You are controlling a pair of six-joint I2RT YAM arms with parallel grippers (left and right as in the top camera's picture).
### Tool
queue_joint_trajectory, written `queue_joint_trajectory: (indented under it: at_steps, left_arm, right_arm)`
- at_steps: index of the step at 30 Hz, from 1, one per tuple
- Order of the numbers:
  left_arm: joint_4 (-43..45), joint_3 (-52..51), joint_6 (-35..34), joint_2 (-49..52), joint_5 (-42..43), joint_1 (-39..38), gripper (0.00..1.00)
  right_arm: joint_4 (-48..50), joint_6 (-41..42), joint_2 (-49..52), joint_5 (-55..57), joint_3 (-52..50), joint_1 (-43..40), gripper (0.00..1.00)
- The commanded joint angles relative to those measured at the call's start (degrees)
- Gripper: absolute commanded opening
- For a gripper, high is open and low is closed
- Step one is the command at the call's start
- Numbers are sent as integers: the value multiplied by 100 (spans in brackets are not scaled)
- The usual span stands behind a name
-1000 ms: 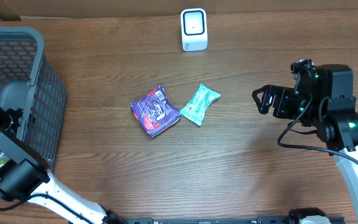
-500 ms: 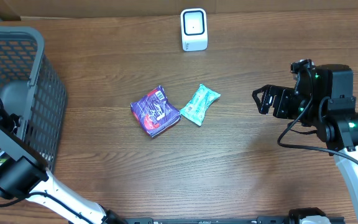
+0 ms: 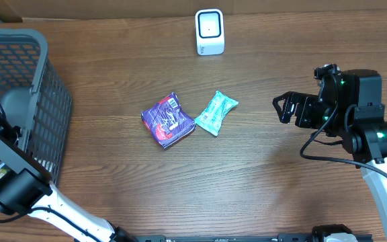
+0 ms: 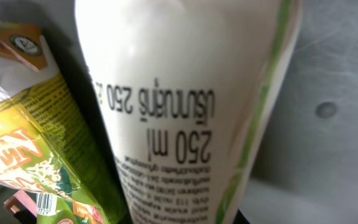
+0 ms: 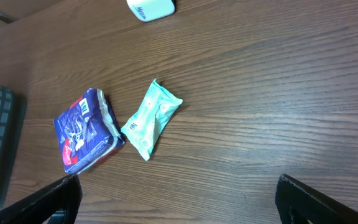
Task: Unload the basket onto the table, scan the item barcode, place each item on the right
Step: 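Grasp the white bottle and lift it from the basket, then carry the white bottle and lower it beside the purple bag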
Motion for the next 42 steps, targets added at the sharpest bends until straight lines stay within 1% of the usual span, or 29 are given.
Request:
queue_joint_trajectory:
  at_steps: [1, 4, 11, 15, 18, 22, 26, 29, 33, 36, 39, 42]
  left_arm:
    - [-404, 1016, -63, 90, 479, -122, 4]
    - [-839, 1976, -59, 90, 817, -308, 4]
    - [-1757, 4417, -59, 24, 1187, -938, 4]
    - [-2024, 5418, -59, -162, 1196, -1349, 4]
    - [-2072, 5914, -59, -457, 1191, -1668, 4]
    - [-2026, 6325, -59, -970, 1189, -1980, 4]
    - [-1860, 6428, -61, -1526, 1209, -2090, 4]
    - [-1834, 6428, -48, -1891, 1517, -2087, 4]
    - [-1862, 6428, 402, -2192, 2465, -2190, 4]
    - [-2031, 6428, 850, -2236, 3042, -2538, 4]
    - [-2367, 6402, 1178, -2188, 2979, -3040, 4]
    - [-2542, 6201, 1344, -2116, 2927, -3576, 4]
  right_arm:
    - [26, -28, 7, -7, 109, 28, 100]
    - [26, -28, 7, -7, 109, 28, 100]
    - [26, -28, 7, -7, 109, 28, 100]
    - [26, -28, 7, -7, 109, 28, 100]
    - [26, -28, 7, -7, 109, 28, 100]
    - [26, -28, 7, -7, 109, 28, 100]
    - [26, -28, 7, -7, 109, 28, 100]
    - [26, -28, 7, -7, 107, 28, 100]
    - [26, -28, 7, -7, 107, 28, 100]
    - [26, -28, 7, -7, 109, 28, 100]
    - [26, -28, 7, -7, 109, 28, 100]
    - [26, -28, 7, -7, 109, 28, 100]
